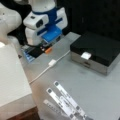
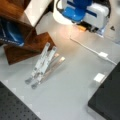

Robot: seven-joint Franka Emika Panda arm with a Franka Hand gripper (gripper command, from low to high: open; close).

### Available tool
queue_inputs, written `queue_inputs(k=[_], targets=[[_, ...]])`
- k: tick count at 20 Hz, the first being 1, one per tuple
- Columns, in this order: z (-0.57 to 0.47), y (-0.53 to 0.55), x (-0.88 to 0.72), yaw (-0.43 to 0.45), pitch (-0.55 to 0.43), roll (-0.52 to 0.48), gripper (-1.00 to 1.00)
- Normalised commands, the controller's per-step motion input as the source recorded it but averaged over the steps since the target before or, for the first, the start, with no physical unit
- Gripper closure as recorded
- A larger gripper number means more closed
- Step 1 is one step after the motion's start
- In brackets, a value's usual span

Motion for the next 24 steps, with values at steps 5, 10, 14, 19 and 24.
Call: queue_inputs(k=[5, 10, 14, 19, 24], targets=[[-0.05, 0.05, 0.08, 0.095, 0.052, 0.068, -1.0], [-0.16, 0.2, 0.28, 0.08, 0.05, 0.162, -1.0], [-0.14, 0.32, 0.35, 0.063, 0.004, 0.237, -1.0], [-0.05, 0.34, 0.33, 0.043, 0.006, 0.289, -1.0], [-0.01, 0.26, 0.31, 0.051, 0.092, 0.331, -1.0]])
